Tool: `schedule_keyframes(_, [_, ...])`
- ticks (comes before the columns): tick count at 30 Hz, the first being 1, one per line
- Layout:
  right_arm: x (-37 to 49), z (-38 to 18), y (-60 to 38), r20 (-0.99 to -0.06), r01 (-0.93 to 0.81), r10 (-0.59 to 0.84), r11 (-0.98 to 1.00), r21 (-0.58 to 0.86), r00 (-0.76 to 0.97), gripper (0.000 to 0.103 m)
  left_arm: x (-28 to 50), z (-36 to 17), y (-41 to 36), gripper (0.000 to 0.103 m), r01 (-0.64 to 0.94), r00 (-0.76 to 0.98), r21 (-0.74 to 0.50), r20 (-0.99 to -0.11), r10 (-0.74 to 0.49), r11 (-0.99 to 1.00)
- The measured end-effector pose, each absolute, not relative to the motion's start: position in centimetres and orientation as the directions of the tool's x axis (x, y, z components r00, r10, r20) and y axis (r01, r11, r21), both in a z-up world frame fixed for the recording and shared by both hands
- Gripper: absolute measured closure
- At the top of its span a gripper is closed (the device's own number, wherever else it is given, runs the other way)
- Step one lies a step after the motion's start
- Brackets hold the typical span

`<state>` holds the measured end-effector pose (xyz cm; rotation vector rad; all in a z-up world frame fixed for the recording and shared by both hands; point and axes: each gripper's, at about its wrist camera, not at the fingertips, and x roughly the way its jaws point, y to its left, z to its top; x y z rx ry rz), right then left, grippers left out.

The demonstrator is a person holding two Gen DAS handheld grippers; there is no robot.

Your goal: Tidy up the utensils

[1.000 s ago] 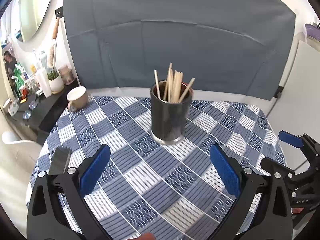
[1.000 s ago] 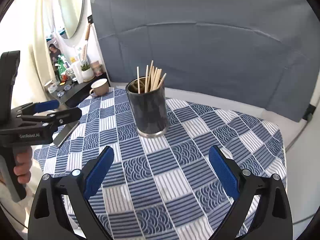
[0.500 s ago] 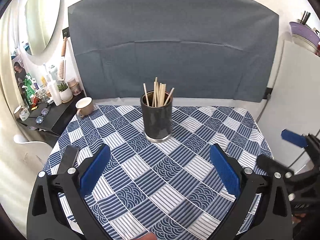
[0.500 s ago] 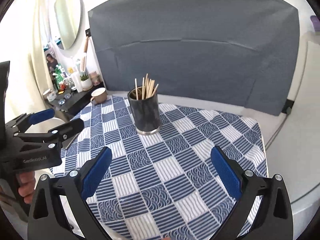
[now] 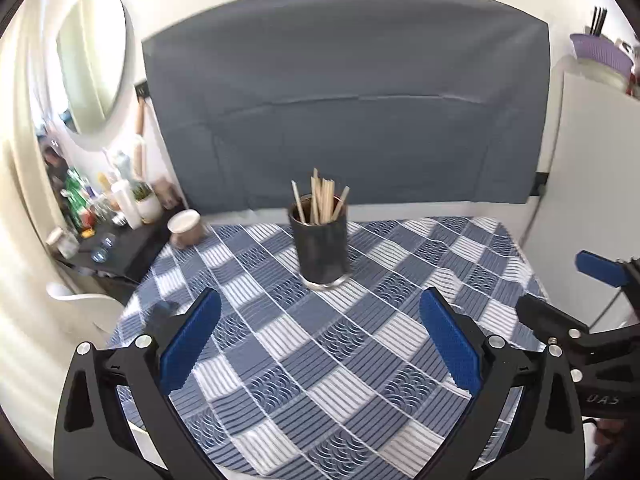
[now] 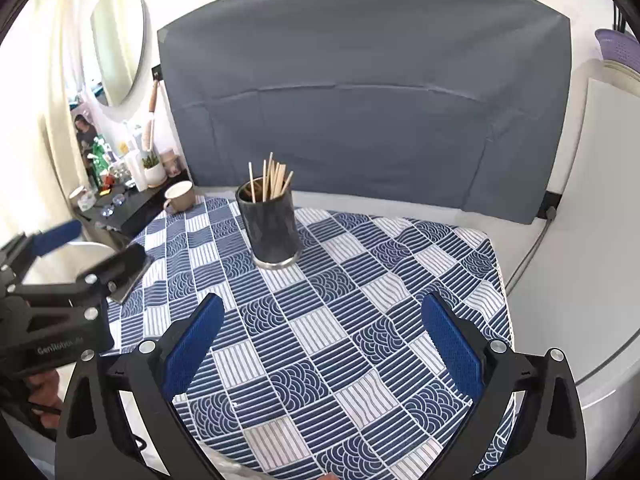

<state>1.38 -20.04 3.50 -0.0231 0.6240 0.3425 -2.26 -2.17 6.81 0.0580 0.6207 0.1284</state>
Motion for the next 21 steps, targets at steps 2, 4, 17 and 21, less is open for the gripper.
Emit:
schedule_keyframes(2, [1.44, 3.57, -20.11, -0.579, -0.323, 0.309, 0.943, 0.082, 0.755, 0.008, -2.27, 6.68, -2.06, 0.006, -0.104, 0.800, 0.079, -0.585, 0.131, 0.991])
schedule_keyframes(4, [1.51, 3.60, -20.07, -0.583, -0.327, 0.312, 0.941, 0.083, 0.750, 0.008, -2.35, 6.62, -2.03, 0.006, -0.107, 0.799, 0.073, -0.587, 0.129, 0.992])
schedule_keyframes(17, [1.62, 3.83, -20.01, -0.583, -0.331, 0.320, 0.939, 0.092, 0.746, 0.008, -2.52, 6.70, -1.68, 0.006, -0.142, 0.799, 0.055, -0.583, 0.148, 0.988])
schedule_keyframes(21, [1.64, 3.95, -20.02, -0.587, -0.329, 0.314, 0.940, 0.085, 0.746, 0.008, -2.44, 6.72, -1.76, 0.006, -0.137, 0.800, 0.054, -0.582, 0.143, 0.989])
